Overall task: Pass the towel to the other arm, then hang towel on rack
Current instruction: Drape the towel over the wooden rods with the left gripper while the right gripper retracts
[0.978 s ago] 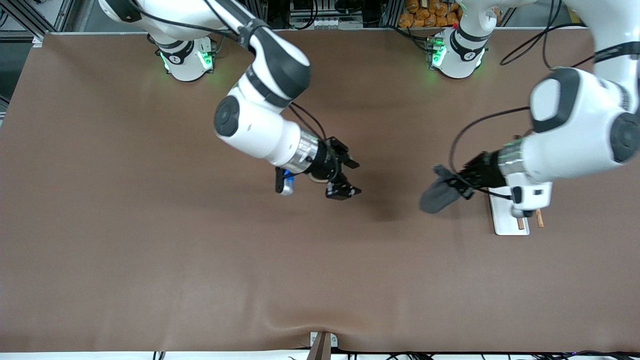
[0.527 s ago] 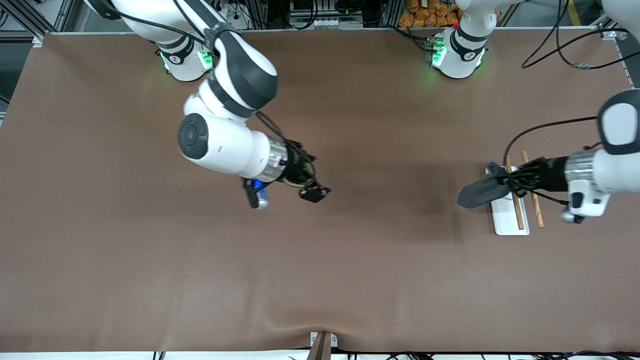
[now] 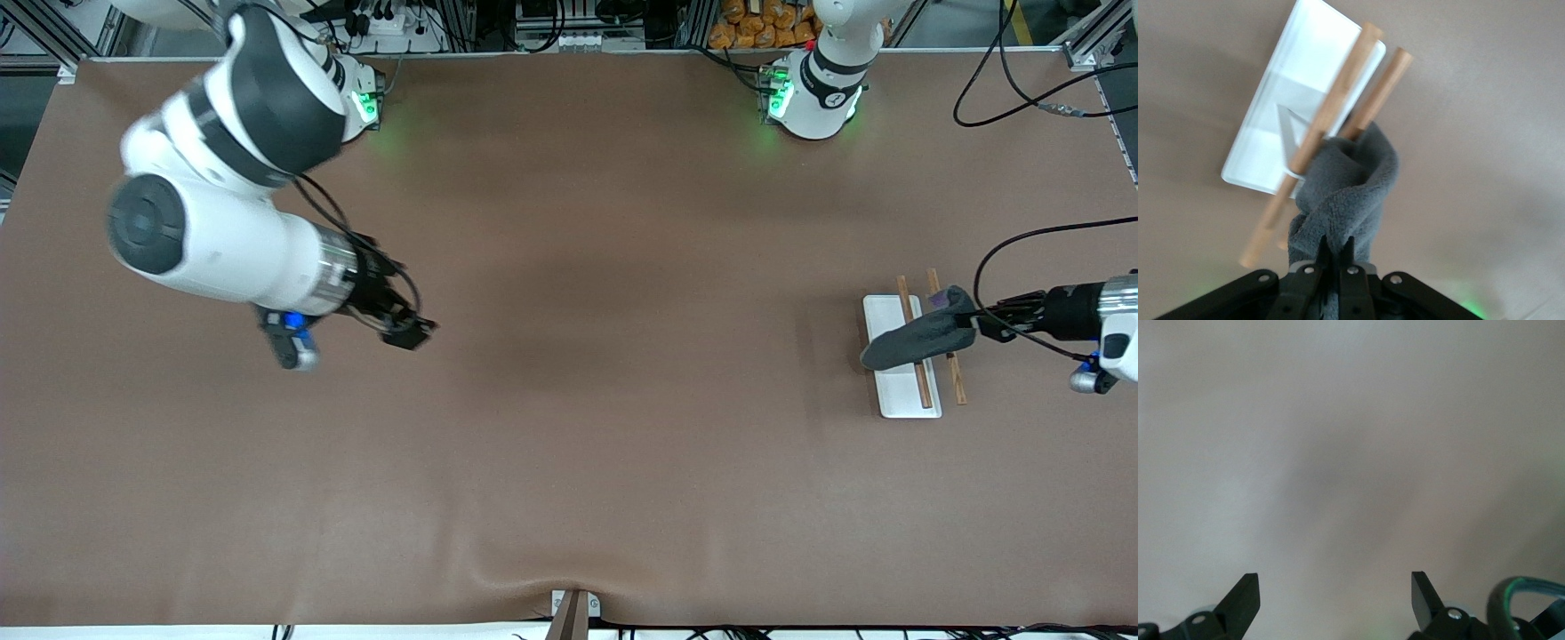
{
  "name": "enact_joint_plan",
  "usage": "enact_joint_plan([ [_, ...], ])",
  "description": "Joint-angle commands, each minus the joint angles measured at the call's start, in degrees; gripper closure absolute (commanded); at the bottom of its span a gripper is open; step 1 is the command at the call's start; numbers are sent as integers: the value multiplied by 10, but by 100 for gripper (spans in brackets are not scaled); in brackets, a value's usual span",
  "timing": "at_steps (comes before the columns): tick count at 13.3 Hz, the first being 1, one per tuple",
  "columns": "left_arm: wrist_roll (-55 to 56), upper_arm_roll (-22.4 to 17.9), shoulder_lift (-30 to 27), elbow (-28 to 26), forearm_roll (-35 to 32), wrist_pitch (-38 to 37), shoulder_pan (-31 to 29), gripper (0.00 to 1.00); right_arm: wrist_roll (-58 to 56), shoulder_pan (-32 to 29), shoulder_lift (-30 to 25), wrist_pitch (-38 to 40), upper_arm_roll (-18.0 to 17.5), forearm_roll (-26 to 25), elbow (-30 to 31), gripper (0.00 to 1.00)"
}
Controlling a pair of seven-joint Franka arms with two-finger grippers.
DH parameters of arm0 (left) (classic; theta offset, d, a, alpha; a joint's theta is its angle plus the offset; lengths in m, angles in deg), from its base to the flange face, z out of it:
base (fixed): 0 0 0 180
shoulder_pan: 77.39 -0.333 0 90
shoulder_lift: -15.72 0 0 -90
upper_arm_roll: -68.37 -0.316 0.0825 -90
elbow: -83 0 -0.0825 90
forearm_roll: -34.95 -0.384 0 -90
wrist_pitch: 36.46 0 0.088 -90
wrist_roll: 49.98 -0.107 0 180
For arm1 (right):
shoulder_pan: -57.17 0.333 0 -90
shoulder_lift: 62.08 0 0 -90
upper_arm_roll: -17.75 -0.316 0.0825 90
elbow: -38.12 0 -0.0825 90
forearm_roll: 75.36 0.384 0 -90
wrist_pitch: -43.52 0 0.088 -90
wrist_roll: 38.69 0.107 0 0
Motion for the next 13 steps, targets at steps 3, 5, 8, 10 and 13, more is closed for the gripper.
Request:
enact_joint_plan([
  [3,-131,10,50,29,-6,2,-55,71,-234,-51,-47,75,-7,-47,14,0],
  [5,-140,10,53,28,-3,14,-57,63,-260,-51,-65,80,-9,-120,23,0],
  [8,-142,11,57,29,-3,15,-57,25,-372,-73,-93,81,-7,-138,35,0],
  [10,-143,10,54,28,-3,14,-58,12,-447,-90,-125,79,-7,-155,66,0],
  [13,-136,15,37,28,-3,6,-56,12,-554,-123,-146,86,-7,-167,71,0],
])
